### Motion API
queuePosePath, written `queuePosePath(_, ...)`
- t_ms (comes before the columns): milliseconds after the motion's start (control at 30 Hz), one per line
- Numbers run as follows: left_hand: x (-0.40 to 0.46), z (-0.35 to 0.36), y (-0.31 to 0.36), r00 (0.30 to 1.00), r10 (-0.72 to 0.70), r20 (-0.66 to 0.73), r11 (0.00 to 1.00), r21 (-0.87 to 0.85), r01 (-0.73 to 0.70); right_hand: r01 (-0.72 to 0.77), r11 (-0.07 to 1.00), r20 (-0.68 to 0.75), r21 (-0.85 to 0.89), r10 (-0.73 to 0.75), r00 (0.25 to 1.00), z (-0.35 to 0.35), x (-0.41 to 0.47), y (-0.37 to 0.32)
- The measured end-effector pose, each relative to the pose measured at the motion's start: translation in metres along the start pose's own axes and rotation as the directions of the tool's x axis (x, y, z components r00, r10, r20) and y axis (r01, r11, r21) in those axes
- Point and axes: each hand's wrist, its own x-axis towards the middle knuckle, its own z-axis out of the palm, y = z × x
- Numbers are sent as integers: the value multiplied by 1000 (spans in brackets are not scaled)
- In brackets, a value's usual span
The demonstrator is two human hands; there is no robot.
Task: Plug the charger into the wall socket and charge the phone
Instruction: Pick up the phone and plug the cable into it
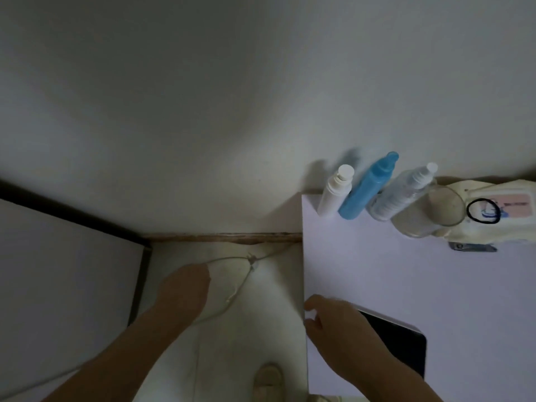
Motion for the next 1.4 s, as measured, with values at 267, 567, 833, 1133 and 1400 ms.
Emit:
queuePosePath(267, -100, -58, -32, 942, 119, -314, 845, -466, -262, -57, 970, -39, 235, 68, 997, 20, 27, -28)
queuePosePath(567, -127, -56, -59, 959, 254, -127, 724, -632, -275, -13, 713, -191, 701, 206, 960, 8, 33, -48)
queuePosePath(833, -88, -49, 12, 982, 69, -176, 517, -836, -186, 46, 686, -190, 726, 136, 972, 14, -3, -51)
queuePosePath(1133, -31, -55, 116, 979, 70, 193, -176, -963, 203, 125, 819, -191, 561, -19, 981, 34, -32, -36)
queuePosePath(1400, -35, -33, 117, 980, 95, 177, -53, -982, 183, -320, 917, -266, -239, 255, 930, 13, -31, 78)
